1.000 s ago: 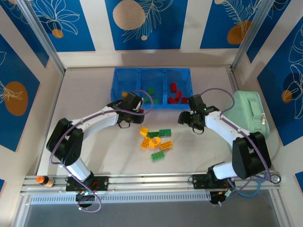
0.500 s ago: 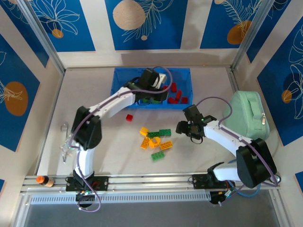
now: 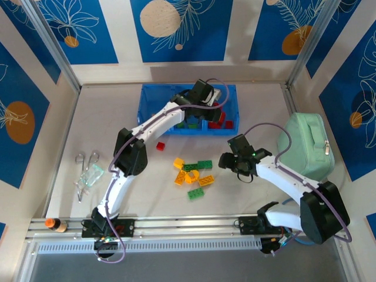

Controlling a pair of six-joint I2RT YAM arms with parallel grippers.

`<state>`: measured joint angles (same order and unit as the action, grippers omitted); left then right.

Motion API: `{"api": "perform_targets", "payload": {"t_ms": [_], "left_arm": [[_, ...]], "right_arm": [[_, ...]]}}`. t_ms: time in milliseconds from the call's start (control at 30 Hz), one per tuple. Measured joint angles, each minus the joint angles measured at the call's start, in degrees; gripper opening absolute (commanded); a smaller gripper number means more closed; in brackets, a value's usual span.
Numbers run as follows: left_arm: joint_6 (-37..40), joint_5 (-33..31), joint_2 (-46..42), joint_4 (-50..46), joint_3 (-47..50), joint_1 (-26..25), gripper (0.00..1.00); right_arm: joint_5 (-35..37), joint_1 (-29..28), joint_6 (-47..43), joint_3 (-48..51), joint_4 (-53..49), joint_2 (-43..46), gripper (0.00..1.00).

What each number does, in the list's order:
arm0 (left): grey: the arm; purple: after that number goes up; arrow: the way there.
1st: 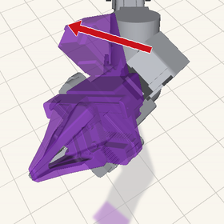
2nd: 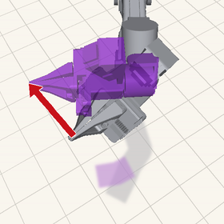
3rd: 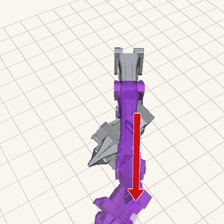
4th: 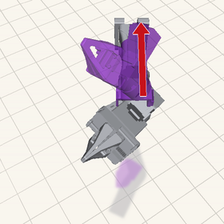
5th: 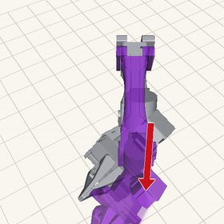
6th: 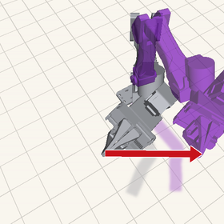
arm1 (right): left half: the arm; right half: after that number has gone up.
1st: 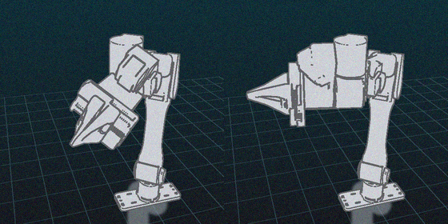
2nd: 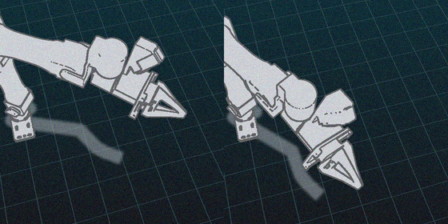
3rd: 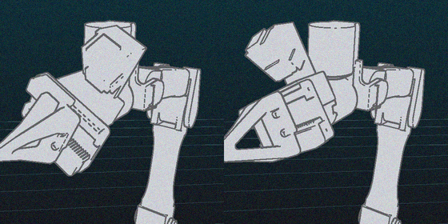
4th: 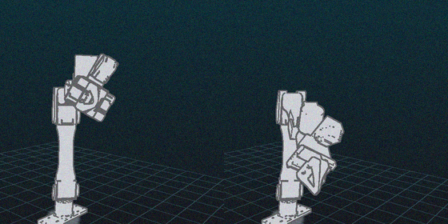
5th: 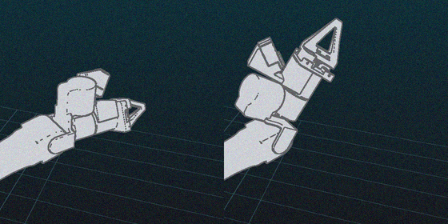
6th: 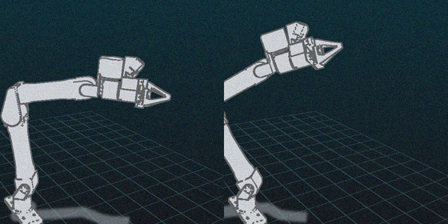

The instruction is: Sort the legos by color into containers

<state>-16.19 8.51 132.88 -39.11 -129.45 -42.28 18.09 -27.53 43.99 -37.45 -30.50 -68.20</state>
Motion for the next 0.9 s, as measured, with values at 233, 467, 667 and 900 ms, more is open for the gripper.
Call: {"api": "perform_targets", "payload": {"t_ms": [233,467,667,900], "left_arm": [[2.10,-1.99,1.64,-2.56,-5.49,-0.02,0.63],[3.06,-4.61,-6.45,-0.09,7.26,-0.02,0.63],[3.06,-4.42,-28.68,14.67,38.45,-0.13,0.63],[1.14,-5.88,-49.83,29.00,66.82,1.03,0.63]], "right_arm": [[0.11,0.00,0.07,0.68,-0.20,3.08,0.76],[0.11,-0.42,0.20,0.96,-0.57,5.11,0.77],[-0.09,-3.32,-1.11,-0.74,-0.79,5.35,0.80],[-0.44,-8.26,-5.25,-11.13,-0.11,-3.08,0.82]]}}
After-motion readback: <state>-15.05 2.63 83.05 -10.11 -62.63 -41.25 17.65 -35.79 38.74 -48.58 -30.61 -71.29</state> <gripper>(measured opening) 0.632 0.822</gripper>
